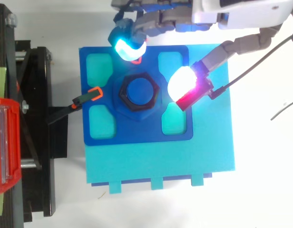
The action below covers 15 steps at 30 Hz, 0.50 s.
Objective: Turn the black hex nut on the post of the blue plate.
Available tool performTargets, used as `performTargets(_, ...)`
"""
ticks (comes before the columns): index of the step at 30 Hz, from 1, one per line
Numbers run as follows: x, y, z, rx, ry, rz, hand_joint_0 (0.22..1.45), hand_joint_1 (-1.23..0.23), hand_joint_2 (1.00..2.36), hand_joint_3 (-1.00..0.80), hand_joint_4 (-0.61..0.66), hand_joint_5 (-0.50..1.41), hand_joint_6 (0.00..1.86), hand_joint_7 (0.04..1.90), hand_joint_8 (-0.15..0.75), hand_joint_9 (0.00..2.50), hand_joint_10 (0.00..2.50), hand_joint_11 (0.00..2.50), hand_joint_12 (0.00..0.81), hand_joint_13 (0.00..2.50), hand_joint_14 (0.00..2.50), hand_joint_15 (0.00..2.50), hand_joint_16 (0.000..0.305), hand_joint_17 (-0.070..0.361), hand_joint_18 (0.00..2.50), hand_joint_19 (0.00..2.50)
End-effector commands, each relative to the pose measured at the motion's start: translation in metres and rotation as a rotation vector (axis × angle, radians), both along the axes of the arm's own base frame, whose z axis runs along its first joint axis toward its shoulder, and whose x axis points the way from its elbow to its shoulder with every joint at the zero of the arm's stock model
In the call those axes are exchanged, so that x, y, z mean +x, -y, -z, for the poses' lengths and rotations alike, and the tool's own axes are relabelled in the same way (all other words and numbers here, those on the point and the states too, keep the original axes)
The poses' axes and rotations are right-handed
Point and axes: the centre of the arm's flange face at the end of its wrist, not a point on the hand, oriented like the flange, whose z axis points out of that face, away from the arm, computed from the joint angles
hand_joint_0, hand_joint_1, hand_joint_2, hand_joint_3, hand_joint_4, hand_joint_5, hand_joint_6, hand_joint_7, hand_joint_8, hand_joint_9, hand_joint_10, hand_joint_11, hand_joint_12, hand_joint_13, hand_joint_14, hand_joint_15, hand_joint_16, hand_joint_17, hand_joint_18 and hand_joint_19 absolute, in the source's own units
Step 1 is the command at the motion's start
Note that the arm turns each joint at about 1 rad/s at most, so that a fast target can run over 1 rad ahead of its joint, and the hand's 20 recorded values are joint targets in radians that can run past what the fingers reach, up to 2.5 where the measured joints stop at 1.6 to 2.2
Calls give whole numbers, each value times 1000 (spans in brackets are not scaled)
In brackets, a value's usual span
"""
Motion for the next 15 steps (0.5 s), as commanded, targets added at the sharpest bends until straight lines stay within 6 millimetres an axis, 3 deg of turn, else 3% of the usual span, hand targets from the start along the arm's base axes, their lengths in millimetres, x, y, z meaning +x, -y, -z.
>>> performTargets(1, 3, -4, -5, -1, 11, -5, 485, -374, 1000, -500, 133, -224, 502, 689, 194, 163, 0, 0, 337, 192, 0, 0, 59, 133, 0, 82)
performTargets(9, 8, -13, -8, 11, 33, -9, 485, -375, 1000, -500, 133, -224, 502, 688, 194, 162, 0, 0, 337, 198, 0, 0, 59, 134, 0, 89)
performTargets(15, 15, -33, -8, 25, 44, -5, 484, -375, 1000, -500, 132, -224, 502, 686, 194, 164, 0, 0, 337, 199, 0, 0, 59, 134, 0, 82)
